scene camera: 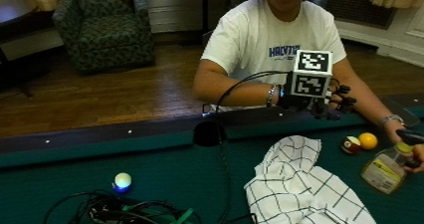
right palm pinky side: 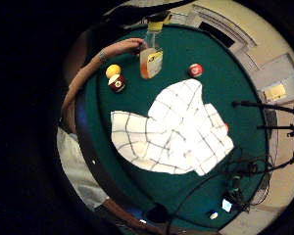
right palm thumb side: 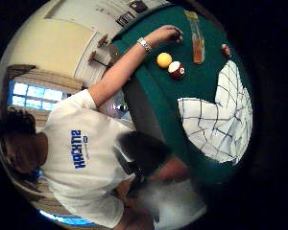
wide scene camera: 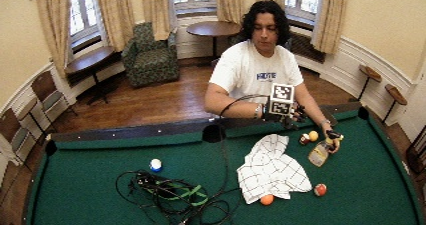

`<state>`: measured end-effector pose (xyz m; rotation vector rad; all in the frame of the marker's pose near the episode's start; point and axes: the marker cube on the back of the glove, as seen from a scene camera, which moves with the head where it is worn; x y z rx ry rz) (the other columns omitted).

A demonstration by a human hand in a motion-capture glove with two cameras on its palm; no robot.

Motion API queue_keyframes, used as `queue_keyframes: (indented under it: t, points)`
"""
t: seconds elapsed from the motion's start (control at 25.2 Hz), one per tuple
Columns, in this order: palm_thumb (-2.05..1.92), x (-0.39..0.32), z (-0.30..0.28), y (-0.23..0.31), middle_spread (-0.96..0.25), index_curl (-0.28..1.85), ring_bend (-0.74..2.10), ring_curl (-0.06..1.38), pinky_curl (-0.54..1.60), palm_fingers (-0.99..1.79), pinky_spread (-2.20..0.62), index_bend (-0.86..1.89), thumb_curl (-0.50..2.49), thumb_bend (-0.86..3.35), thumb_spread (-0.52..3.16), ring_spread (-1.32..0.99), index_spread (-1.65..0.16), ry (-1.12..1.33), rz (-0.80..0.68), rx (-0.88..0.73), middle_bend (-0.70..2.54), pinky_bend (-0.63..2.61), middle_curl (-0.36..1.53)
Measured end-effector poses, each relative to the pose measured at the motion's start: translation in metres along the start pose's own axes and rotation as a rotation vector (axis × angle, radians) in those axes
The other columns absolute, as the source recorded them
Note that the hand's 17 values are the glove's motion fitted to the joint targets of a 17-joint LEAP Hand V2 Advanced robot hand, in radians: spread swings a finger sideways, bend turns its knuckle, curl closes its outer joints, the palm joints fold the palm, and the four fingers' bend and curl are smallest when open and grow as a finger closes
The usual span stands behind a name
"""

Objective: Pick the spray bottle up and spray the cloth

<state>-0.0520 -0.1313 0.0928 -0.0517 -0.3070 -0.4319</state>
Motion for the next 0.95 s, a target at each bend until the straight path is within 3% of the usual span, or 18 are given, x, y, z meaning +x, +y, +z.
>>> queue_keyframes:
  t: [0.59, 0.95]
  points:
    - [0.24, -0.055, -0.033, 0.02, -0.12, 0.26, 0.35, 0.31, 0.36, 0.29, 0.25, 0.13, 0.36, -0.03, 0.96, -0.1, -0.45, -0.003, -0.142, -0.024, 0.19, 0.37, 0.35]
    - [0.24, -0.06, -0.034, 0.022, -0.12, 0.25, 0.35, 0.31, 0.36, 0.29, 0.25, 0.13, 0.34, -0.03, 0.97, -0.1, -0.46, 0.026, -0.145, -0.033, 0.19, 0.37, 0.34]
